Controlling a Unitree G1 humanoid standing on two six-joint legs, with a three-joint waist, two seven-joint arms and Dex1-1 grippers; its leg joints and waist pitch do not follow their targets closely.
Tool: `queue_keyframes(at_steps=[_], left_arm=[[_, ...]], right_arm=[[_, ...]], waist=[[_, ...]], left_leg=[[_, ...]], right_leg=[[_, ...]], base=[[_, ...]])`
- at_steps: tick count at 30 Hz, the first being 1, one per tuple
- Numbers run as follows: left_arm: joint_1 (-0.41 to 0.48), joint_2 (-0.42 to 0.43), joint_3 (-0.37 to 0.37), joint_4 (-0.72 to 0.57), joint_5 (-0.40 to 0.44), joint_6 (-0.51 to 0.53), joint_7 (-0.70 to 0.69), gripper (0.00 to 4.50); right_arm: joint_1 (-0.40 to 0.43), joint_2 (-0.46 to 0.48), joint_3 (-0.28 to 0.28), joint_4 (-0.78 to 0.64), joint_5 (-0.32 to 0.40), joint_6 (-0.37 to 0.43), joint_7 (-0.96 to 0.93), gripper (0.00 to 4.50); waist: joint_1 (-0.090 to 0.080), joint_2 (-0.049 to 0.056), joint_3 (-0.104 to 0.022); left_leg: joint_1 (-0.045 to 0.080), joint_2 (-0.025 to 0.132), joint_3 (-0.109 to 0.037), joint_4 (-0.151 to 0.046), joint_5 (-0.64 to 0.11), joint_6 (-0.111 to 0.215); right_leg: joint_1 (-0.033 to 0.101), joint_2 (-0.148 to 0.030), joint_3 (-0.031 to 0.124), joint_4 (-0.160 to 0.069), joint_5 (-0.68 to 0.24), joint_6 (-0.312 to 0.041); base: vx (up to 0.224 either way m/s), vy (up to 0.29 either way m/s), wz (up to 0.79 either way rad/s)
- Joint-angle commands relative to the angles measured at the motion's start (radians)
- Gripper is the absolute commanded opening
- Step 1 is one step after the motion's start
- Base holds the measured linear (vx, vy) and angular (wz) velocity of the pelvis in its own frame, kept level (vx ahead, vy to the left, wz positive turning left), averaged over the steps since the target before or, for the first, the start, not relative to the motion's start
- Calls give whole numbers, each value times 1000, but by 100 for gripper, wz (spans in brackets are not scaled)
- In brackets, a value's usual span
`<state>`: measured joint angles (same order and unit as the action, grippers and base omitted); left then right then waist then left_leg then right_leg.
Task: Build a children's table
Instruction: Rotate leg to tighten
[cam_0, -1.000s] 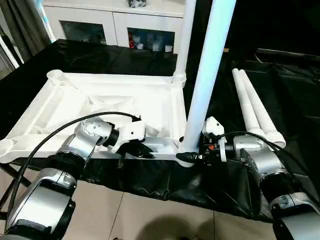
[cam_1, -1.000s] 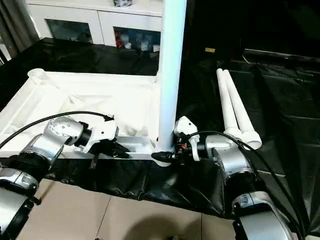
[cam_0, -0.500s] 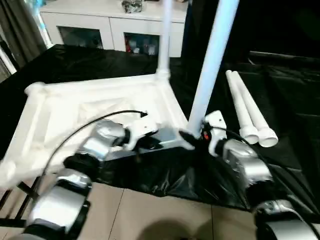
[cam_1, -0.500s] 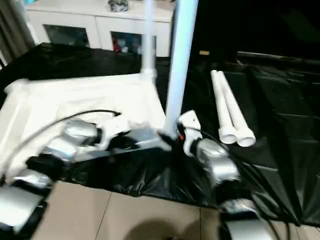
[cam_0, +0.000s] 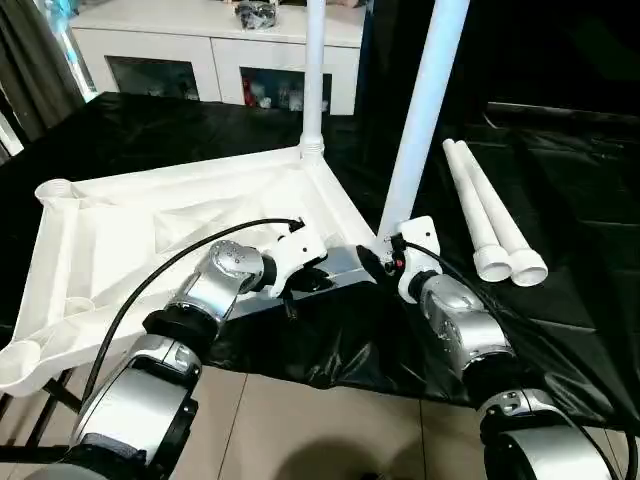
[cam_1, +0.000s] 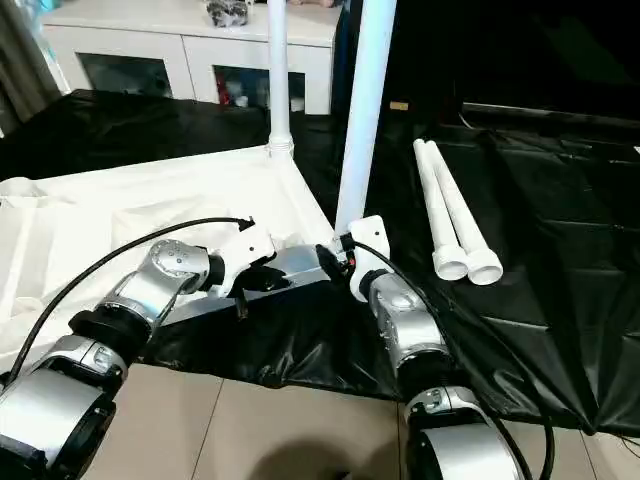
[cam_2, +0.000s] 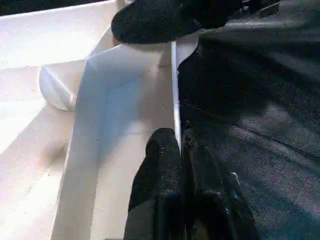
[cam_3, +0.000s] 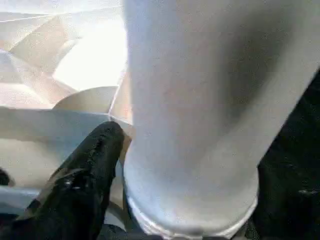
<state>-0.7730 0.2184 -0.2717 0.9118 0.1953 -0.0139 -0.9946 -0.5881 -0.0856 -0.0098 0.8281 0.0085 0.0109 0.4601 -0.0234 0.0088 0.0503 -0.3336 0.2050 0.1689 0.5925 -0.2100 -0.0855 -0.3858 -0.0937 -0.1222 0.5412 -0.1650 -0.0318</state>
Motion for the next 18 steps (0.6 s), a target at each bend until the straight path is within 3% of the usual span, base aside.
queue_keyframes(at_steps=[1, 2, 7, 8, 10, 11, 12, 13, 15, 18], left_arm=[[2, -35, -36, -48, -20, -61, -54, 0], [5, -24, -36, -49, -22, -71, -68, 0], [21, 41, -34, -50, -50, -118, -194, 0], [24, 55, -35, -50, -52, -124, -218, 0], [25, 72, -35, -48, -52, -135, -241, 0], [24, 79, -36, -46, -51, -141, -251, 0], [24, 80, -36, -46, -51, -141, -252, 0], [23, 88, -35, -43, -52, -146, -266, 0], [21, 109, -37, -44, -57, -157, -305, 0], [18, 127, -38, -42, -62, -167, -341, 0]], right_arm=[[2, 24, 97, -19, 5, -9, 145, 373], [7, 7, 100, -25, 9, -12, 177, 373], [18, -87, 104, -64, 52, -30, 381, 373], [18, -108, 106, -72, 61, -29, 428, 373], [18, -129, 108, -80, 68, -26, 484, 373], [18, -139, 108, -84, 71, -23, 510, 373], [18, -140, 108, -84, 71, -23, 513, 373], [16, -152, 111, -88, 72, -20, 545, 373], [18, -186, 133, -105, 78, -7, 642, 373], [16, -216, 161, -113, 76, 1, 727, 360]], waist=[[-3, -1, -58], [0, -2, -59], [15, -8, -67], [22, -8, -71], [25, -9, -74], [37, -6, -79], [40, -6, -80], [40, -11, -84], [46, -11, -78], [55, -11, -68]], left_leg=[[-8, 24, -12, -85, -333, 72], [-7, 26, -8, -84, -304, 80], [-6, 21, 9, -68, -209, 113], [-13, 23, 9, -64, -161, 125], [-25, 24, 9, -60, -106, 144], [-24, 25, 11, -51, -44, 169], [-23, 24, 12, -49, -31, 176], [-32, 21, 10, -45, 1, 191], [-30, 22, 12, -46, -20, 200], [-26, 26, 11, -53, -99, 159]], right_leg=[[41, -63, 45, -62, -406, -153], [39, -62, 50, -56, -358, -178], [38, -58, 65, -34, -258, -233], [41, -55, 70, -17, -184, -253], [48, -51, 68, -3, -111, -269], [45, -52, 70, 11, -7, -288], [44, -51, 71, 16, 21, -296], [51, -50, 70, 25, 66, -300], [45, -50, 67, 18, 24, -292], [43, -50, 65, 0, -147, -253]], base=[[0, 0, 0], [0, 0, 0], [43, -32, 7], [70, -58, 12], [23, -26, 1], [0, 0, 0], [0, 0, 0], [0, 0, 0], [0, 0, 0], [0, 0, 0]])
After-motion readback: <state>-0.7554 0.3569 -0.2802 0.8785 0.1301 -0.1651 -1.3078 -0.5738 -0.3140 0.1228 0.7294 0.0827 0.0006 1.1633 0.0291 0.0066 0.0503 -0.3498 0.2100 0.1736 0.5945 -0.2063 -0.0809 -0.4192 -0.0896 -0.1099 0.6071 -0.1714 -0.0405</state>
